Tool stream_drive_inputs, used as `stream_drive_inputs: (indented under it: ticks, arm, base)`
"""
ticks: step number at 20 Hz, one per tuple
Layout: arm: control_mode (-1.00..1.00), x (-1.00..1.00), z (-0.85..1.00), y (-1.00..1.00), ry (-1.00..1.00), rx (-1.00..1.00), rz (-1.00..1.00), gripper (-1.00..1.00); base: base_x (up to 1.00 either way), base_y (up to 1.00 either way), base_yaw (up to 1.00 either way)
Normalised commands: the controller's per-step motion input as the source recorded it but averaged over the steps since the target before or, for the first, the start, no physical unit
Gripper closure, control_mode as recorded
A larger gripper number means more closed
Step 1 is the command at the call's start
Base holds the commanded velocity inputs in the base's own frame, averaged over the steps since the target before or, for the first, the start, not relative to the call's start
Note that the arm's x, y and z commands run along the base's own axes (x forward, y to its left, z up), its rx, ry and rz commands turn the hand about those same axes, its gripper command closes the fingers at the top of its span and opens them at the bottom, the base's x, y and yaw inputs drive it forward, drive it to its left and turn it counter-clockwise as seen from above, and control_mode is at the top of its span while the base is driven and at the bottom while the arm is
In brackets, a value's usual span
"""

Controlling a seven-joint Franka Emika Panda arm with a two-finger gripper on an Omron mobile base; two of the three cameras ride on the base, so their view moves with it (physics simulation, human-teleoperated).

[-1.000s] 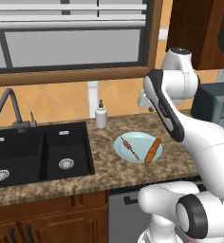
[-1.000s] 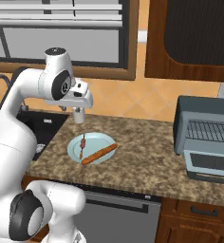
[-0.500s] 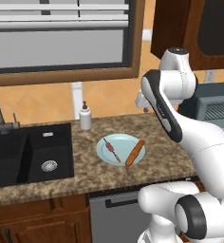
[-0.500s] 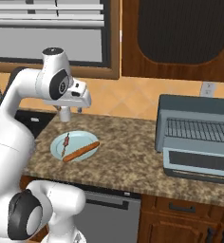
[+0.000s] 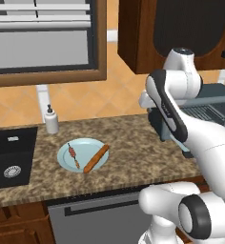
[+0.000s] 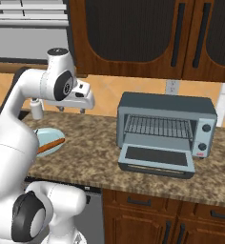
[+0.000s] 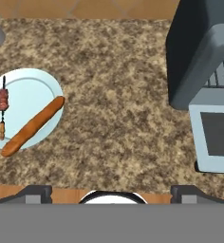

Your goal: Pick up the kebab skewer and baguette bread, and place them inside the toaster oven. Close the toaster oven door and start by setting the timer.

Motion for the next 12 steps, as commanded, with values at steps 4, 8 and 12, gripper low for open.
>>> stream_drive_inputs:
  ticks: [4, 8, 12]
  arm:
    - [1.00, 0.00, 0.00, 0.00, 0.00, 0.00, 0.00, -1.00]
    - [-1.00, 0.00, 0.00, 0.00, 0.00, 0.00, 0.00, -1.00]
    - [-1.00, 0.00, 0.00, 0.00, 0.00, 0.00, 0.00, -1.00]
  base:
    - [0.00, 0.00, 0.00]
    - [0.00, 0.00, 0.00]
    - [0.00, 0.00, 0.00]
